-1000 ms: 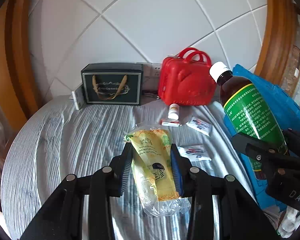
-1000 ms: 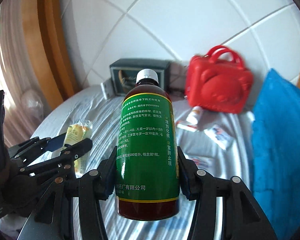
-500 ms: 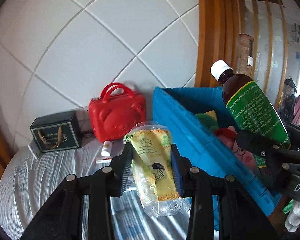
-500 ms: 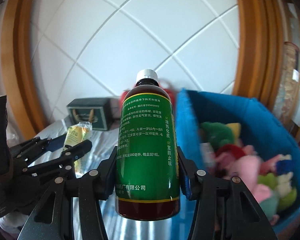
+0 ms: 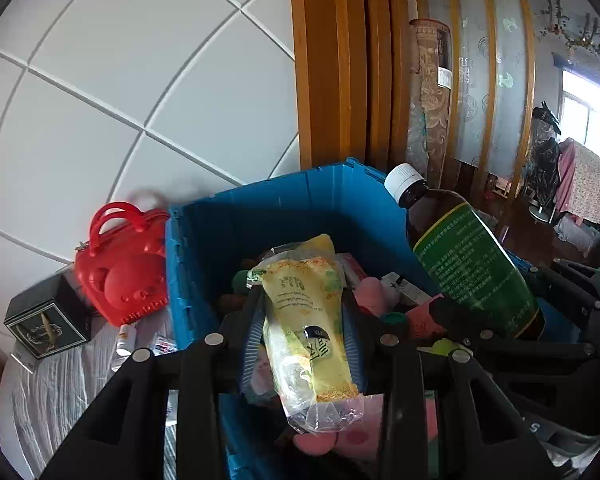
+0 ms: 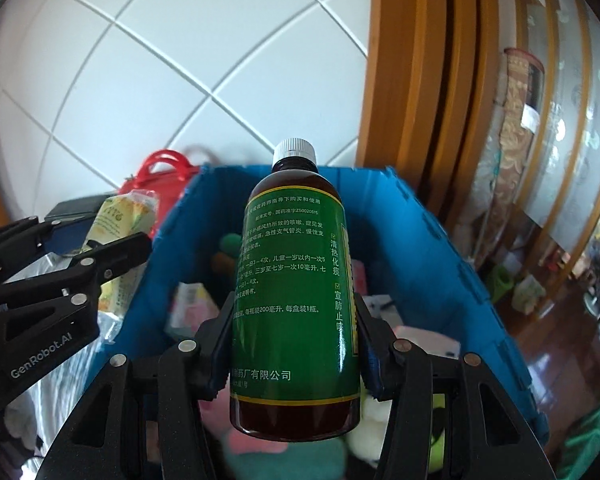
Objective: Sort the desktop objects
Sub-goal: 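Carry the tissue pack and medicine bottle over the blue bin, then open both grippers to drop the tissue pack and bottle into the bin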
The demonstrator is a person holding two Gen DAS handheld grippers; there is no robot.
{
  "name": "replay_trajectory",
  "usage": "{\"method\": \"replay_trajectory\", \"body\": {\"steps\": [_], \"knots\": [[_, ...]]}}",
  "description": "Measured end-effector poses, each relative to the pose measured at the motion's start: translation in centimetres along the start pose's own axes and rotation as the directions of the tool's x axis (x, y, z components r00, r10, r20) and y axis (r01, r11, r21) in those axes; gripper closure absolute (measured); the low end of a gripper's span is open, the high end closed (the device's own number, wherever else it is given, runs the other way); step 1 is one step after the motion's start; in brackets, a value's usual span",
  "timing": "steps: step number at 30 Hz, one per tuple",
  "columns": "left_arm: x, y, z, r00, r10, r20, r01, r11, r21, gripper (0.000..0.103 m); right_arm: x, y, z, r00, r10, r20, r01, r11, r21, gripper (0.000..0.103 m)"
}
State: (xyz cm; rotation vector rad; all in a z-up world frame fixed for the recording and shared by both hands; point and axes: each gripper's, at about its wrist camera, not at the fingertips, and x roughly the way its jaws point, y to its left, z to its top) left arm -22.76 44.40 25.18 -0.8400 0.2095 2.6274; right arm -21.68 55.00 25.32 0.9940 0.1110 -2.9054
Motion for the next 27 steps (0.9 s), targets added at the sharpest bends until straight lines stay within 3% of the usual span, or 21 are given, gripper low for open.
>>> {"method": "replay_trajectory", "body": {"steps": [10, 20, 27], "knots": [[6.6, -3.4, 1.0, 0.992, 0.044, -0.115, -0.040, 0.999, 0.037, 0.067, 5.6, -3.9, -0.6, 0.993, -0.021, -0.114, 0.023, 1.000, 0.019, 0.052], [9.4, -3.3, 0.3, 0.981, 0.060, -0.185, -0.054, 0.998, 0.037, 0.067, 8.3, -4.9, -1.3, 0.977, -0.025, -0.210, 0.029, 0.999, 0.016, 0.052], [10.1, -3.1, -0.2, 0.976, 0.075, -0.206, -0.069, 0.997, 0.035, 0.052, 8.8, -5.3, -1.3, 0.973, -0.041, -0.227, 0.044, 0.999, 0.008, 0.054]]}}
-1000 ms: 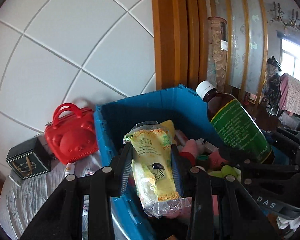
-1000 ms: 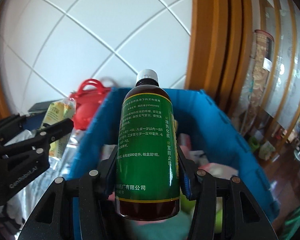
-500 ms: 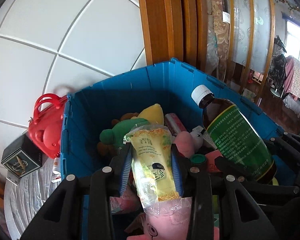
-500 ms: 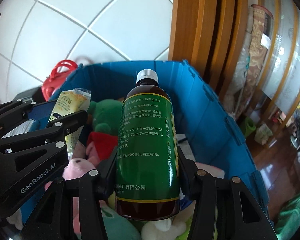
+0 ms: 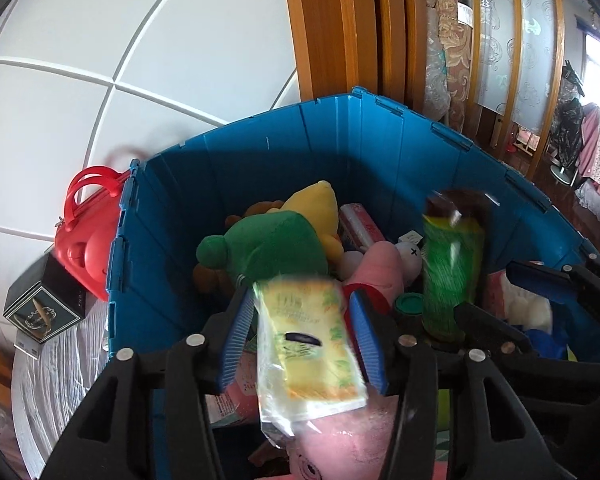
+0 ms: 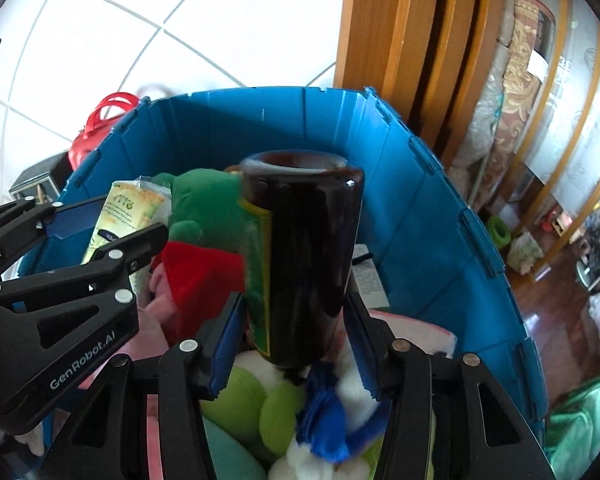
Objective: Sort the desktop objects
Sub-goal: 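Open both grippers to drop the tissue pack and bottle into the bin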
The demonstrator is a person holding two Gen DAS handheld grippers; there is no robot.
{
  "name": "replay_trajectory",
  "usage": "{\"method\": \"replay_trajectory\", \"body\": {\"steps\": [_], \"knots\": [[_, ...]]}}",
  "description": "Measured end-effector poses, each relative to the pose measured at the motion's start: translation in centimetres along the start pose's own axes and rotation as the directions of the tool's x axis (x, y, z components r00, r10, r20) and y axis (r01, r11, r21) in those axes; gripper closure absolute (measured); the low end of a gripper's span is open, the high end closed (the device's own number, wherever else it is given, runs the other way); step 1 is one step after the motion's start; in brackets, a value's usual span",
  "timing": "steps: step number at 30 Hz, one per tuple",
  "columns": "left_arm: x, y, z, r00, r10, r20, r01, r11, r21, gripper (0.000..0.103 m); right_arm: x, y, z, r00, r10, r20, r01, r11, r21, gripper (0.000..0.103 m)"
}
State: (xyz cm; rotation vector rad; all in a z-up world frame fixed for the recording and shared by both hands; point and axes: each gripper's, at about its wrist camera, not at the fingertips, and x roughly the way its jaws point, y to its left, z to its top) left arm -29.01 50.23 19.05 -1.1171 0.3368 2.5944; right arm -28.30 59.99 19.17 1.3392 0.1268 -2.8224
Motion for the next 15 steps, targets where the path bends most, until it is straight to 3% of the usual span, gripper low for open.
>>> {"method": "replay_trajectory", "body": {"steps": [4, 12, 15], "knots": [[0.40, 0.36, -0.18, 1.000, -0.001, -0.018, 0.000, 1.000, -0.015, 0.048, 0.21, -0.07, 0.04, 1.000, -0.004, -0.010, 0.004, 1.000, 0.004, 0.052], [0.26, 1.03, -0.30, 1.000, -0.011, -0.012, 0.010, 0.999, -0.043, 0.048, 0.25, -0.56, -0.44, 1.000, -0.006, -0.013, 0.006, 1.000, 0.024, 0.021], [-0.36, 0.88, -0.24, 1.000, -0.009, 0.016, 0.010, 0.999, -0.037, 0.048, 0.04, -0.35, -0.57, 1.000, -0.020, -0.001, 0.020, 1.000, 0.013, 0.019]]}}
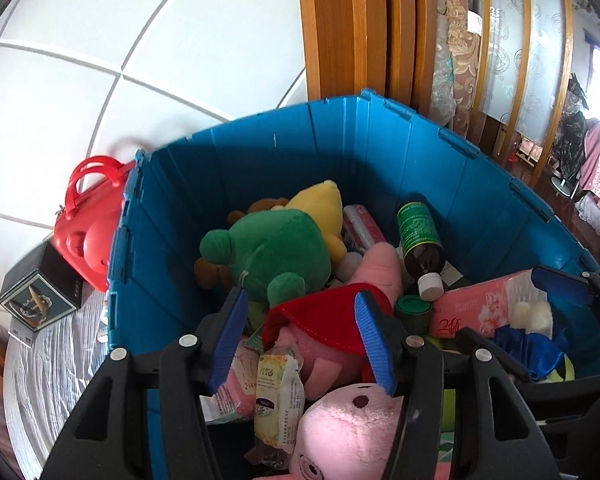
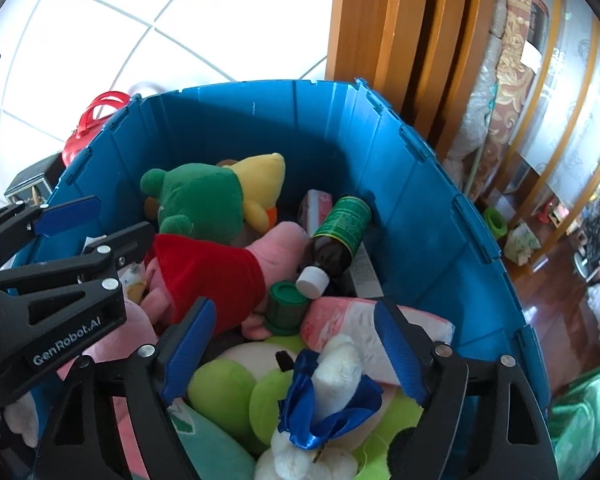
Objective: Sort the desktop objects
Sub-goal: 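Open both grippers to drop the tissue pack and bottle into the bin, then move both grippers back over the table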
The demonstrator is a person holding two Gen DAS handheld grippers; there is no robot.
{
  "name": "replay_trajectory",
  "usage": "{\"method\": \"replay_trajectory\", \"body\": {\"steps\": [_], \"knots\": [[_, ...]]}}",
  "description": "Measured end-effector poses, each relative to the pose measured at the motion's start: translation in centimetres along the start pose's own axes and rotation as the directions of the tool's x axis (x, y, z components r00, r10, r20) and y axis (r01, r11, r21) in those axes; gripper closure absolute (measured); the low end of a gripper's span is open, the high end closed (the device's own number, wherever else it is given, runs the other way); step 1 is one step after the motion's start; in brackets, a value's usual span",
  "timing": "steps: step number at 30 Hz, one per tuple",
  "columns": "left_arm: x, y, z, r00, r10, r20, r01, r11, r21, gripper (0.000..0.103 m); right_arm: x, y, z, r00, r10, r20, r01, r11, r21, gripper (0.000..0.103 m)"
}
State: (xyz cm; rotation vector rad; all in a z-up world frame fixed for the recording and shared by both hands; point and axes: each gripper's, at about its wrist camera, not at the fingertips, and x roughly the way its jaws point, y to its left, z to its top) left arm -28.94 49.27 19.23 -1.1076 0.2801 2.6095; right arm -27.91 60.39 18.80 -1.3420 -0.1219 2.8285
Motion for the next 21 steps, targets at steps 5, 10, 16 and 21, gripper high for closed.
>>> {"method": "replay_trajectory", "body": {"steps": [5, 10, 16, 21], "knots": [[-1.1, 0.1, 0.1, 1.000, -0.008, 0.024, 0.008, 1.000, -0.003, 0.046, -0.4, 0.0, -0.1, 1.000, -0.011, 0.024, 0.011, 1.000, -0.001, 0.013], [-4.2, 0.3, 0.1, 0.995, -0.017, 0.099, 0.016, 1.000, 0.011, 0.046, -1.2, 0.3, -0.4, 0.998, -0.026, 0.063, 0.027, 0.999, -0.017, 0.004], [-7.7, 1.3, -1.0, 0.984, -0.043, 0.176, 0.040, 0.999, 0.018, 0.030, -4.1, 1.2, -0.5, 0.991, -0.015, 0.132, 0.017, 1.000, -0.014, 0.000], [-10.4, 2.6, -2.9, 0.973, -0.082, 0.215, 0.079, 0.997, 0.024, 0.029, -7.0, 2.5, -1.2, 0.983, -0.034, 0.182, 0.037, 0.999, -0.012, 0.000]]}}
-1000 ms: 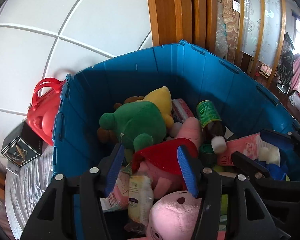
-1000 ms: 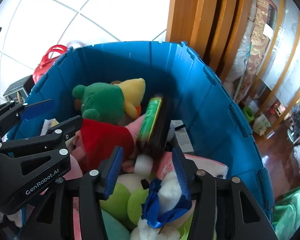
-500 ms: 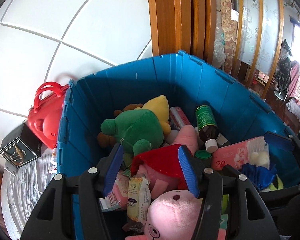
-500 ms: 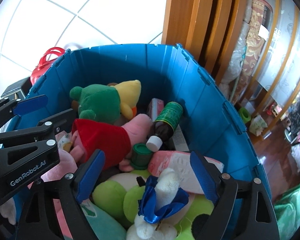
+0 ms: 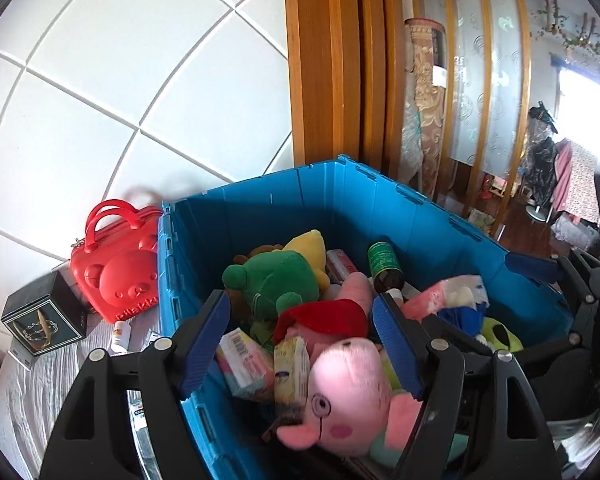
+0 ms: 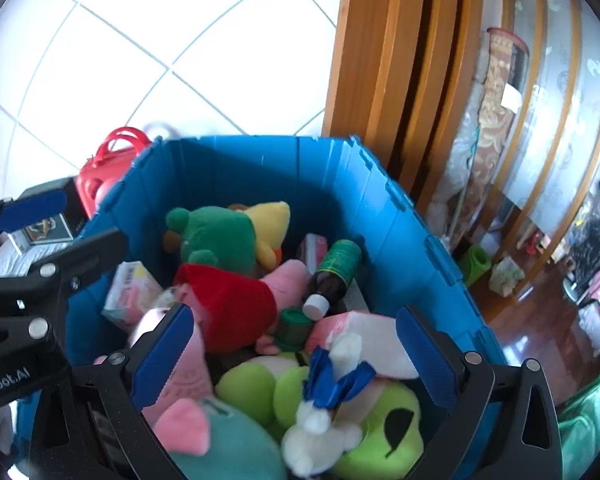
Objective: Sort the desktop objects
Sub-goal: 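Move both grippers back over the table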
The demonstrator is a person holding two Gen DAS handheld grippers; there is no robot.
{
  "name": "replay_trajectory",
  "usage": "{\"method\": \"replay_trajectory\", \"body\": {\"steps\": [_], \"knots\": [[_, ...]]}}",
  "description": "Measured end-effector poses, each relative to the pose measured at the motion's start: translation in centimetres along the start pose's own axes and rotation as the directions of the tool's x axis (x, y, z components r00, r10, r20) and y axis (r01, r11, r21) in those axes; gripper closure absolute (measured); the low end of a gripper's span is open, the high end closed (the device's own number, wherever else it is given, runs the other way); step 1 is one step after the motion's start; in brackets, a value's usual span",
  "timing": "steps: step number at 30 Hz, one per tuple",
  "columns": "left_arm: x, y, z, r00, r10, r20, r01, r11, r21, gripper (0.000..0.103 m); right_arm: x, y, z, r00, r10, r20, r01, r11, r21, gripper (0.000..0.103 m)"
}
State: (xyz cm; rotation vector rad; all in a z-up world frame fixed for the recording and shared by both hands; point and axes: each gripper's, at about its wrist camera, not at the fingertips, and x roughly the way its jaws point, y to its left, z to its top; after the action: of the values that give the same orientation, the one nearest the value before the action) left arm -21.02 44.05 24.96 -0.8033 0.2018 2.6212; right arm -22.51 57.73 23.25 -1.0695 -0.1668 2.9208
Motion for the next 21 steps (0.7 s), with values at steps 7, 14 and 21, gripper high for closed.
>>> {"method": "replay_trajectory", "body": {"steps": [7, 14, 21], "knots": [[-5.2, 2.6, -2.7, 0.993, -0.079, 0.087, 0.082, 0.996, -0.033, 0.029, -5.5, 3.1, -2.0, 0.996, -0.046, 0.074, 0.046, 0.999, -0.001, 0.000], [-9.8, 7.0, -6.0, 0.985, -0.048, 0.163, 0.056, 0.998, -0.043, 0.029, -10.0, 6.9, -3.6, 0.989, -0.070, 0.132, 0.066, 0.997, 0.036, 0.000], [-11.4, 14.7, -11.2, 0.995, -0.020, 0.094, 0.033, 0.990, -0.140, 0.029, -13.1, 13.8, -4.6, 0.977, -0.026, 0.212, 0.014, 0.998, 0.058, 0.000]]}}
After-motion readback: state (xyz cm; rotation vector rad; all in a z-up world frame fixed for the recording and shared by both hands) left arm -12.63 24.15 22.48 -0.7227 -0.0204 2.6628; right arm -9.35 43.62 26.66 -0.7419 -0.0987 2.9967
